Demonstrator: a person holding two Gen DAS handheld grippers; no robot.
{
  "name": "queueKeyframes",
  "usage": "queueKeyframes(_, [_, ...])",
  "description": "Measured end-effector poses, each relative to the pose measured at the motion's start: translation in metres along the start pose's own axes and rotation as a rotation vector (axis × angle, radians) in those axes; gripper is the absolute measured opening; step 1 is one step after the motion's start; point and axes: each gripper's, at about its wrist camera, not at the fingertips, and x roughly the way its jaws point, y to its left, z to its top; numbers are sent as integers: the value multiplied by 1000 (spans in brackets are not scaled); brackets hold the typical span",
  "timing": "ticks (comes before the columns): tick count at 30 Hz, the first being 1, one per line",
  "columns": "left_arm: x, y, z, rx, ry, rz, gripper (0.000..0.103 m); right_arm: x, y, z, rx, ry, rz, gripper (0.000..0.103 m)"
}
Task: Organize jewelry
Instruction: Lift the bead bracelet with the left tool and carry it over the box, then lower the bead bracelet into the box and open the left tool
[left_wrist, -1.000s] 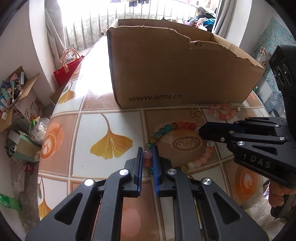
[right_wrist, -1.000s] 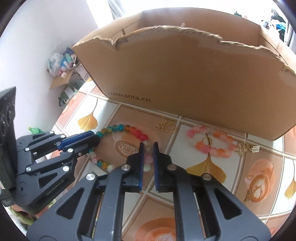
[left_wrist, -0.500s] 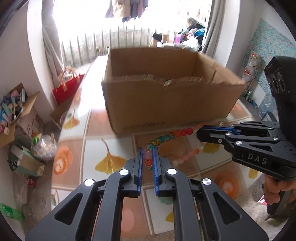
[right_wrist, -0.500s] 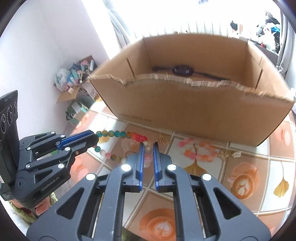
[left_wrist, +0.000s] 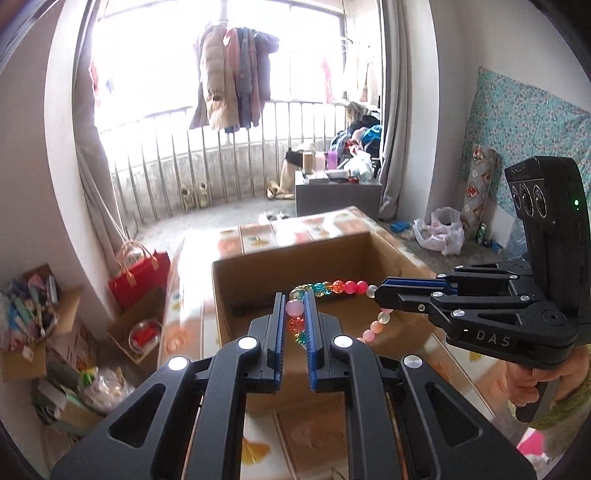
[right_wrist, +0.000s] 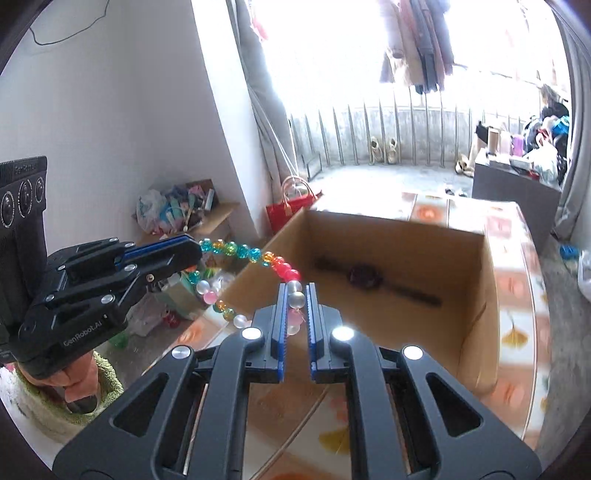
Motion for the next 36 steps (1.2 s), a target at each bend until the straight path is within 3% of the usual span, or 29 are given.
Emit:
queueKeyframes(5, [57,16,18,-18,76,8,10,48,-37,31,50,106,80,8])
queueKeyframes(12, [152,37,1,-33,317,42,10,139,-78,47,130,364,149,8])
queueKeyframes(23, [194,44,-19,5,515,57,10,223,-96,34,207,681,184,9])
queueKeyframes(30, [203,51,-18,-16,533,68,11,237,-106,34,268,704,190,14])
queueKeyframes(34, [189,57,-10,-58,490,56,12,217,-105,40,256,648,176,16])
queueKeyframes(36, [178,62,-7,-84,463,60,19,200,-104,45,239,602,161,23])
